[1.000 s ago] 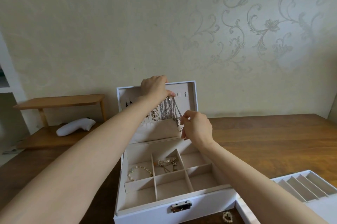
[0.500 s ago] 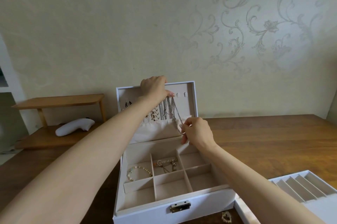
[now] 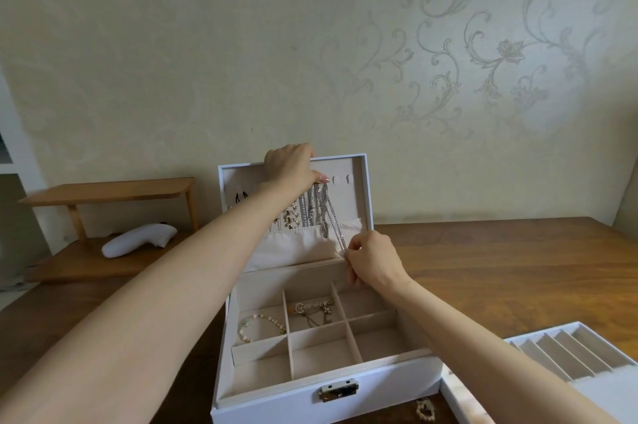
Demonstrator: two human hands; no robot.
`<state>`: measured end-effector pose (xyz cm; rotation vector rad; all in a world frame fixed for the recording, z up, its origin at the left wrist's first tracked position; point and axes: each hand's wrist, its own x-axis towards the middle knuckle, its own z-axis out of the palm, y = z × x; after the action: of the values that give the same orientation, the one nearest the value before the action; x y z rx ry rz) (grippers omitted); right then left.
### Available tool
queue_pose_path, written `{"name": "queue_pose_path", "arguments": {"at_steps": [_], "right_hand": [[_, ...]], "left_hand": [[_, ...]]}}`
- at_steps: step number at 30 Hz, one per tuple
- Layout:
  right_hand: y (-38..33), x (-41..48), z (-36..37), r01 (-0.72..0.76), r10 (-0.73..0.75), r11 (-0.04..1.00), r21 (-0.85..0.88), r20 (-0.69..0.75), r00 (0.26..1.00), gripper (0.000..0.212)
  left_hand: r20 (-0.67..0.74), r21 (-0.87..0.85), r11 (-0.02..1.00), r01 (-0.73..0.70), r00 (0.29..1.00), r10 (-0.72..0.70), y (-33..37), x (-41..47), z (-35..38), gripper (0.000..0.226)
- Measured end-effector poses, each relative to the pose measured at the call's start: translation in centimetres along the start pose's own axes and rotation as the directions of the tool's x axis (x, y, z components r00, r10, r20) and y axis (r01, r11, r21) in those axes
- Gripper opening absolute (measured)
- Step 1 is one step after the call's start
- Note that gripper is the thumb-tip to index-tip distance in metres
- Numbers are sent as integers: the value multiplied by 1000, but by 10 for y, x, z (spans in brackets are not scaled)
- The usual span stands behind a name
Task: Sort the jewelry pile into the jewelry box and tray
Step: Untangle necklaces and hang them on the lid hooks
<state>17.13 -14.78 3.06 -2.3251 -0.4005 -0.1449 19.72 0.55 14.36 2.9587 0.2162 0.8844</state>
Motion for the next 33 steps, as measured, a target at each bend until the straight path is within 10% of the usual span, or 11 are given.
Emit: {"name": "queue_pose_path", "arguments": {"at_steps": [33], "right_hand": [[6,-26,0,339,-327,917,-211,92,941,19]], "left_hand": [[5,-10,1000,2,1000,-2,2,-1,0,51]]}}
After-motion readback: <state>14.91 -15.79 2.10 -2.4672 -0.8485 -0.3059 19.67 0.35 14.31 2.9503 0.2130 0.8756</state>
